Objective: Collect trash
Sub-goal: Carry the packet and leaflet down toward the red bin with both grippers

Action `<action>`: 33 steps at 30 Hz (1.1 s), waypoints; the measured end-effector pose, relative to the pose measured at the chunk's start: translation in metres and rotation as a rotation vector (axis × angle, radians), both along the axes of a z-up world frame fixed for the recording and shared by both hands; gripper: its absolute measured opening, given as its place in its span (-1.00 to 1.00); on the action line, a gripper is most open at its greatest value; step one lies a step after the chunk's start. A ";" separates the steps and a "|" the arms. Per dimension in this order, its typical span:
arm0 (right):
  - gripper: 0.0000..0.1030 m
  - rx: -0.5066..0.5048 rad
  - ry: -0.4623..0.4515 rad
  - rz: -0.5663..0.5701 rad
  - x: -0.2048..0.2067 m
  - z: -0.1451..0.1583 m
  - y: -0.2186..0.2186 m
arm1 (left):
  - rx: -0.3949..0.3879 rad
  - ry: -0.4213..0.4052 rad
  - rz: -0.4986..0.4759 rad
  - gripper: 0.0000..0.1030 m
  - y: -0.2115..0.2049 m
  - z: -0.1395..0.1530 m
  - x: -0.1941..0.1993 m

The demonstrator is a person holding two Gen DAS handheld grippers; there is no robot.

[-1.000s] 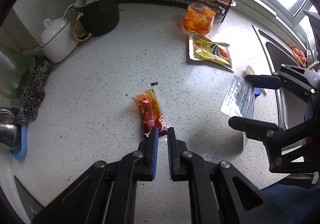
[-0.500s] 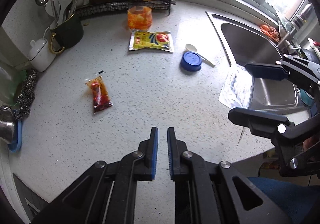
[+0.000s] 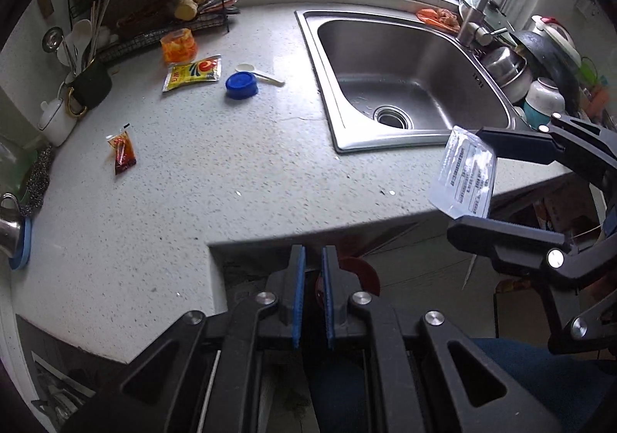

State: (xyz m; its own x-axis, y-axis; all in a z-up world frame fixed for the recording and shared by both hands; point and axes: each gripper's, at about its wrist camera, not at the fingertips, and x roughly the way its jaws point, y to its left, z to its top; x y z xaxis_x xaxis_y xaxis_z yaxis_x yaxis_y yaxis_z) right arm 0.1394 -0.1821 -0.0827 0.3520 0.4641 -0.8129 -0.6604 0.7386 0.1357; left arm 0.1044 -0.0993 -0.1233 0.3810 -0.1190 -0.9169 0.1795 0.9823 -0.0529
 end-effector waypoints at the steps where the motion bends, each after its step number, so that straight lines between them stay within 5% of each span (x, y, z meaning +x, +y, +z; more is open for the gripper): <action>1: 0.19 -0.001 0.000 -0.008 -0.009 0.000 -0.008 | -0.007 -0.002 -0.005 -0.85 -0.007 0.000 -0.008; 15: 0.19 -0.008 0.084 -0.169 -0.080 -0.026 -0.080 | -0.053 0.092 -0.121 -0.85 -0.077 -0.041 -0.057; 33: 0.19 -0.047 0.154 -0.300 -0.070 -0.155 -0.103 | -0.058 0.213 -0.172 -0.85 -0.105 -0.211 -0.024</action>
State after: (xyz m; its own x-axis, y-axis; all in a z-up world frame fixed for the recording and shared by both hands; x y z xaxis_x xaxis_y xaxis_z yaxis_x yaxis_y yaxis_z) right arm 0.0691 -0.2854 -0.2381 0.3383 0.3194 -0.8852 -0.3873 0.9045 0.1784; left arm 0.0807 -0.2046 -0.3342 0.1497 -0.2198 -0.9640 0.3219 0.9327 -0.1626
